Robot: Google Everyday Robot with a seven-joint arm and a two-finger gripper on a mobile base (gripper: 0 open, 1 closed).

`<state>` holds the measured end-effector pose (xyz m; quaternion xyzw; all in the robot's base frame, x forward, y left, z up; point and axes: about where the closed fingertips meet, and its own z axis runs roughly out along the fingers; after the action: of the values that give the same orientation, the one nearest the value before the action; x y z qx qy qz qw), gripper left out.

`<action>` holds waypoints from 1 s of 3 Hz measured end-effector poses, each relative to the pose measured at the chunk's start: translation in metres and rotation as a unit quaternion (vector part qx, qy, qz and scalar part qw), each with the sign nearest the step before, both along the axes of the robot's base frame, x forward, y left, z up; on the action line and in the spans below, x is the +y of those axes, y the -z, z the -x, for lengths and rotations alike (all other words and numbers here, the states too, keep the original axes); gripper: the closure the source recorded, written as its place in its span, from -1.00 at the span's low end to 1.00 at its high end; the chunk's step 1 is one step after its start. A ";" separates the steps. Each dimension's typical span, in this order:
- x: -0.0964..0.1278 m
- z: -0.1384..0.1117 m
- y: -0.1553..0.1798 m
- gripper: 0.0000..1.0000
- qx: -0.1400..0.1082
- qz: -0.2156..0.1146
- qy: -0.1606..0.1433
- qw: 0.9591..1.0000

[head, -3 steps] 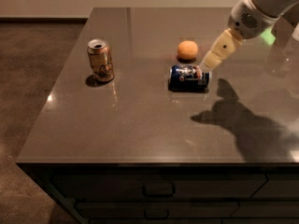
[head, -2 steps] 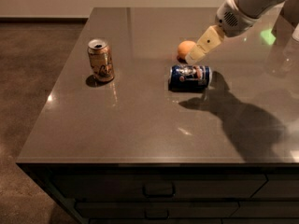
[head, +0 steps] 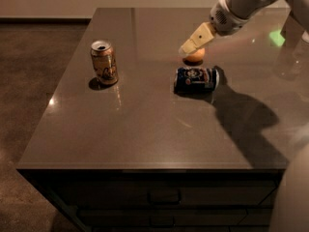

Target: Move orange near orange can

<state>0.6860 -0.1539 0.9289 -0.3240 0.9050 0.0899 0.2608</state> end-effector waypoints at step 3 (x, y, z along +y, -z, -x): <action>-0.017 -0.062 0.048 -1.00 -0.013 0.019 0.080 0.997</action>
Offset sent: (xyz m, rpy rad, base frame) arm 0.0725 -0.0293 -0.0529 -0.0663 -0.0450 -0.2135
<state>0.7479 -0.1711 0.8812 -0.2568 0.9259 0.0474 0.2731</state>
